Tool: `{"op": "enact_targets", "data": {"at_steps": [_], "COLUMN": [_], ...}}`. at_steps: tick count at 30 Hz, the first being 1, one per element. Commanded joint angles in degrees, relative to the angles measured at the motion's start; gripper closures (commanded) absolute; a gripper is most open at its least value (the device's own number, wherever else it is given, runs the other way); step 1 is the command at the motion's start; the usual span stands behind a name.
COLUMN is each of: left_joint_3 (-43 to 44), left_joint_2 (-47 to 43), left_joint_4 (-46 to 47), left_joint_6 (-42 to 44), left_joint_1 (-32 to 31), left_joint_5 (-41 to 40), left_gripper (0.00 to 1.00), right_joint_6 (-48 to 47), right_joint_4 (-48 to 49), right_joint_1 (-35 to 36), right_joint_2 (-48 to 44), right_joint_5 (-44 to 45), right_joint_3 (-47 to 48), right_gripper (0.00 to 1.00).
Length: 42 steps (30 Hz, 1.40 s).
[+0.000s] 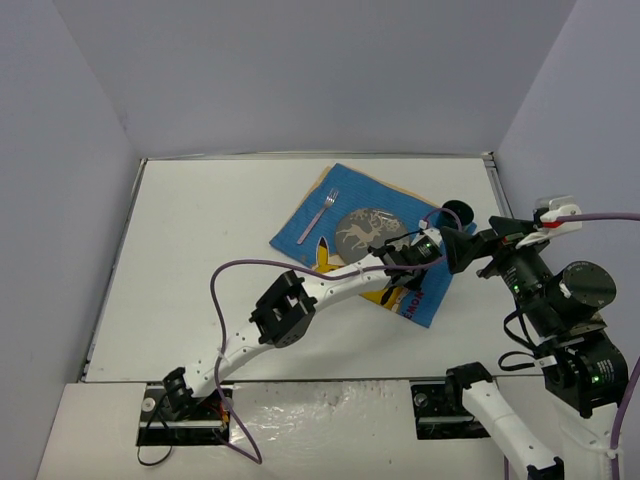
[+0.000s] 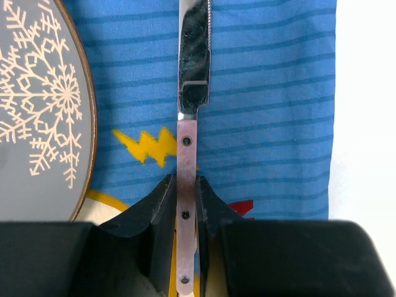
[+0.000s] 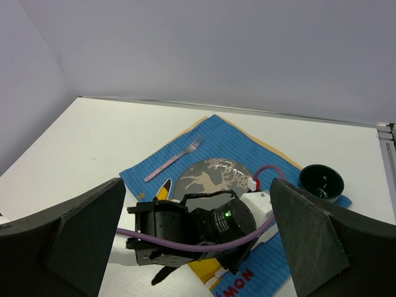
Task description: Set the dinner table for one person
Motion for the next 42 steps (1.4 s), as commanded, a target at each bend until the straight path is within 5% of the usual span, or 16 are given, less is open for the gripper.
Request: {"op": "enact_targets", "data": {"at_steps": [1, 7, 14, 23, 31, 42], "left_joint_3": [2.68, -0.18, -6.15, -27.90, -55.09, -68.42], "left_joint_2": [-1.15, -5.06, -16.75, -39.00, -66.59, -101.87], "left_joint_4": [2.49, 3.82, 5.72, 8.66, 2.37, -26.69], "left_joint_6": [-2.02, -2.80, -3.39, -3.03, -5.18, -14.21], "left_joint_1": [-0.39, -0.39, -0.39, 1.98, 6.69, 7.87], "left_joint_5": [-0.72, -0.89, -2.33, -11.84, -25.01, -44.43], "left_gripper": [1.00, 0.67, 0.46, 0.14, 0.03, 0.03], "right_joint_6": [0.38, -0.39, -2.60, -5.86, -3.55, -5.91], "right_joint_4": [3.46, 3.32, 3.14, 2.25, 2.05, -0.72], "right_joint_1": [0.50, 0.50, 0.54, 0.52, 1.66, 4.95], "right_joint_2": [-0.06, -0.37, -1.47, -4.65, -12.48, -19.15], "right_joint_5": [-1.20, -1.06, 1.08, 6.36, 15.42, 22.10], "right_joint_3": [-0.08, 0.24, 2.51, 6.65, 0.35, -6.13], "right_gripper": [0.00, 0.00, 0.00, 0.00, 0.00, 0.00]}}
